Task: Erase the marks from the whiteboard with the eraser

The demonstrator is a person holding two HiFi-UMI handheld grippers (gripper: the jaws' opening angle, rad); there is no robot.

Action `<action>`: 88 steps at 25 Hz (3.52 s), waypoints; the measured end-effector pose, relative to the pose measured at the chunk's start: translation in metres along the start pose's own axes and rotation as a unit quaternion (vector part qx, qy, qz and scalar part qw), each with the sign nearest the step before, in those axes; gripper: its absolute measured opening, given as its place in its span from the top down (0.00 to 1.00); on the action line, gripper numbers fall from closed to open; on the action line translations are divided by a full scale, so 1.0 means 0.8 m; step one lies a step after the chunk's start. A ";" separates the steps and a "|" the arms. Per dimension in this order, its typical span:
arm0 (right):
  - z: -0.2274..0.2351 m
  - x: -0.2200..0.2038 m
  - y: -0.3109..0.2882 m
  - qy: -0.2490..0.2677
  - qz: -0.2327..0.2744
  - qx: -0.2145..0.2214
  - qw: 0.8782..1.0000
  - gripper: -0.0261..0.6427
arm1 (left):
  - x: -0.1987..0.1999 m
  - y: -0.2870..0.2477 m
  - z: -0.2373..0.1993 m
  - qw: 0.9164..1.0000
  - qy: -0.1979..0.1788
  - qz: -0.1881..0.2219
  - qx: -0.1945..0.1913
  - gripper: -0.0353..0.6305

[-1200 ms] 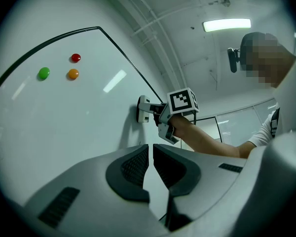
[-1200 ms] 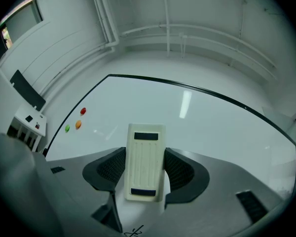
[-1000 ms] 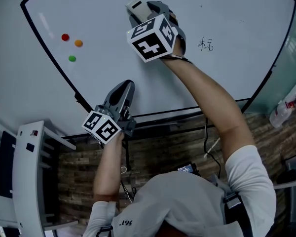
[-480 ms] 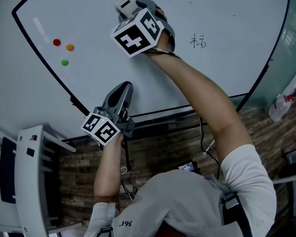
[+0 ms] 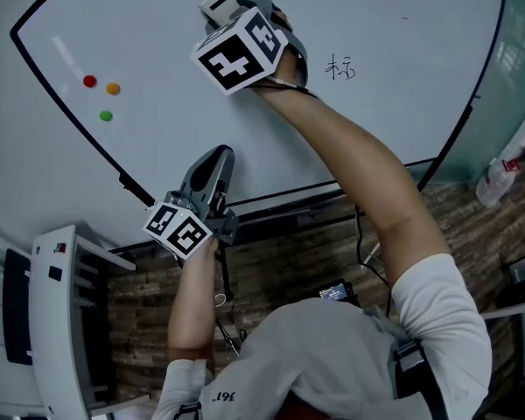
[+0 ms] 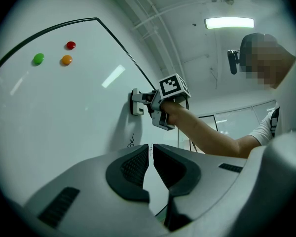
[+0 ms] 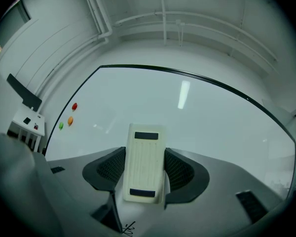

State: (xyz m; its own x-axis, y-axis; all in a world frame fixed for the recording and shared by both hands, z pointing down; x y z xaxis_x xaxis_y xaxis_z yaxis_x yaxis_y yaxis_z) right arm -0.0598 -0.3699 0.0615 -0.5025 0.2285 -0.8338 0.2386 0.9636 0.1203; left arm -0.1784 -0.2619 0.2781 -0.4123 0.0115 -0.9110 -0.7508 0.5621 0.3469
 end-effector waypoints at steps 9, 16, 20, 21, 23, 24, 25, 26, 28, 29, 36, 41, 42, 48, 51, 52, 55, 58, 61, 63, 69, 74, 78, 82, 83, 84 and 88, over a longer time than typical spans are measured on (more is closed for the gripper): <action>0.032 -0.017 0.014 0.002 -0.013 -0.014 1.000 0.57 | -0.014 -0.015 0.013 1.000 0.010 -0.008 -0.009 0.89; 0.068 -0.041 0.028 0.004 -0.024 -0.034 0.999 0.57 | -0.031 -0.039 0.026 0.999 0.016 -0.015 -0.023 0.89; 0.055 -0.039 0.018 0.008 -0.033 -0.042 0.999 0.57 | -0.027 -0.029 0.008 0.999 0.024 -0.017 -0.031 0.89; 0.051 -0.037 0.016 0.009 -0.036 -0.043 0.998 0.57 | -0.026 -0.025 0.003 0.999 0.026 -0.018 -0.032 0.89; 0.057 -0.042 0.019 0.010 -0.040 -0.047 0.998 0.57 | -0.029 -0.028 0.005 0.999 0.028 -0.019 -0.037 0.89; 0.065 -0.047 0.024 0.010 -0.041 -0.049 0.998 0.57 | -0.032 -0.033 0.010 0.999 0.028 -0.020 -0.039 0.89; 0.071 -0.050 0.027 0.010 -0.043 -0.051 0.998 0.57 | -0.034 -0.037 0.014 0.999 0.029 -0.021 -0.041 0.89; 0.073 -0.051 0.028 0.010 -0.044 -0.052 0.998 0.57 | -0.034 -0.038 0.014 0.998 0.030 -0.021 -0.043 0.89; 0.075 -0.052 0.029 0.012 -0.046 -0.055 0.997 0.57 | -0.035 -0.039 0.014 0.998 0.032 -0.022 -0.045 0.89; 0.085 -0.058 0.033 0.012 -0.047 -0.056 0.997 0.57 | -0.039 -0.046 0.020 0.998 0.032 -0.023 -0.046 0.89; 0.161 -0.103 0.065 0.005 -0.053 -0.074 0.996 0.57 | -0.067 -0.094 0.058 0.997 0.030 -0.033 -0.055 0.89; 0.187 -0.124 0.076 0.003 -0.062 -0.087 0.994 0.57 | -0.077 -0.108 0.068 0.997 0.034 -0.041 -0.061 0.89; 0.193 -0.128 0.078 0.002 -0.063 -0.090 0.994 0.57 | -0.079 -0.111 0.070 0.997 0.035 -0.042 -0.061 0.89; 0.223 -0.150 0.090 -0.002 -0.069 -0.100 0.993 0.57 | -0.093 -0.128 0.077 0.996 0.037 -0.048 -0.071 0.89; 0.236 -0.160 0.095 -0.006 -0.073 -0.104 0.992 0.57 | -0.098 -0.138 0.083 0.995 0.041 -0.051 -0.071 0.89; 0.241 -0.164 0.097 -0.008 -0.074 -0.106 0.992 0.57 | -0.100 -0.141 0.084 0.995 0.040 -0.051 -0.075 0.89; 0.257 -0.176 0.104 -0.013 -0.078 -0.112 0.991 0.57 | -0.107 -0.149 0.087 0.994 0.039 -0.053 -0.085 0.89; 0.271 -0.189 0.110 -0.017 -0.082 -0.116 0.990 0.57 | -0.111 -0.156 0.094 0.994 0.040 -0.059 -0.084 0.89; 0.284 -0.198 0.117 -0.017 -0.081 -0.120 0.989 0.57 | -0.114 -0.163 0.100 0.994 0.041 -0.063 -0.078 0.89; 0.291 -0.204 0.119 -0.016 -0.083 -0.120 0.989 0.57 | -0.117 -0.167 0.103 0.994 0.042 -0.066 -0.078 0.89; 0.303 -0.222 0.124 -0.012 -0.093 -0.116 0.989 0.57 | -0.125 -0.174 0.106 0.994 0.042 -0.070 -0.077 0.89; 0.318 -0.232 0.130 -0.012 -0.095 -0.129 0.987 0.57 | -0.128 -0.177 0.107 0.994 0.042 -0.072 -0.074 0.89; 0.333 -0.245 0.137 -0.021 -0.101 -0.147 0.984 0.57 | -0.129 -0.176 0.107 0.994 0.043 -0.073 -0.073 0.89; 0.348 -0.261 0.145 -0.027 -0.111 -0.158 0.981 0.57 | -0.132 -0.175 0.106 0.993 0.043 -0.074 -0.076 0.89; 0.350 -0.264 0.145 -0.029 -0.112 -0.158 0.981 0.57 | -0.132 -0.175 0.106 0.993 0.044 -0.075 -0.074 0.89; 0.353 -0.267 0.145 -0.030 -0.114 -0.158 0.980 0.57 | -0.132 -0.175 0.106 0.993 0.046 -0.076 -0.072 0.89; 0.365 -0.282 0.150 -0.033 -0.126 -0.166 0.977 0.57 | -0.133 -0.174 0.107 0.993 0.047 -0.078 -0.072 0.89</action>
State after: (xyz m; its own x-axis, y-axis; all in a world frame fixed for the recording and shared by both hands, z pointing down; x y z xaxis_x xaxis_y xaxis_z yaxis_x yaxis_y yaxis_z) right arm 0.3254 -0.3460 0.1068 -0.4533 -0.0211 -0.8911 -0.1744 0.9825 0.0654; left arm 0.0139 -0.2706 0.3074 -0.3256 -0.1480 -0.9338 -0.8726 0.4273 0.2366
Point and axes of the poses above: the fingertips, and each gripper's own axes: y backward along the fingers, z to its right, x out of its top, the point moved 6 cm from there along y, backward along the fingers, and after that the axes turned 2 degrees about y, right-handed, at the moved point
